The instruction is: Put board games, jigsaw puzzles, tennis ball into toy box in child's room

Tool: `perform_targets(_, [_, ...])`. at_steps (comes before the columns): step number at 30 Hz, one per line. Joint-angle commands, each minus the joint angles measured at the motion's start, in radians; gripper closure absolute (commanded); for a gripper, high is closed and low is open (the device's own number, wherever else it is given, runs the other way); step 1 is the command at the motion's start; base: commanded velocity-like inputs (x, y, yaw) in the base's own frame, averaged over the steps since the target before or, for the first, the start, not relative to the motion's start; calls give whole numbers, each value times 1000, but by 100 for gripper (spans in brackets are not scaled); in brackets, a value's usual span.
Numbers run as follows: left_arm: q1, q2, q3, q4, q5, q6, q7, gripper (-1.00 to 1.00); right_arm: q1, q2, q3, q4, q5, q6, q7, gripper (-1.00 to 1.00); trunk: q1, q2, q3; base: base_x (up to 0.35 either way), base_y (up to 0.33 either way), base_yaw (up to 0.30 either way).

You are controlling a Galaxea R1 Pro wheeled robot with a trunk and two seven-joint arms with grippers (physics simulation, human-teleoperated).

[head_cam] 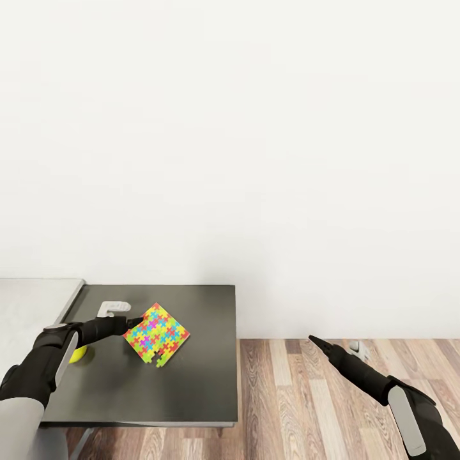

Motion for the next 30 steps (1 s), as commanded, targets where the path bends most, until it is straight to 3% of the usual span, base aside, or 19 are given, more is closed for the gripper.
perform_targets(1, [-1,-1,3,-1,-6,6,-8,-100,-1,0,-2,0,-4,7,1,-100,1,-2,-2,0,0,0])
perform_targets(30, [-1,-2,2,0,-6,0,-9,-100,-1,0,-2,-1,-3,7,1,-100,1,-2,-35,11,0,0])
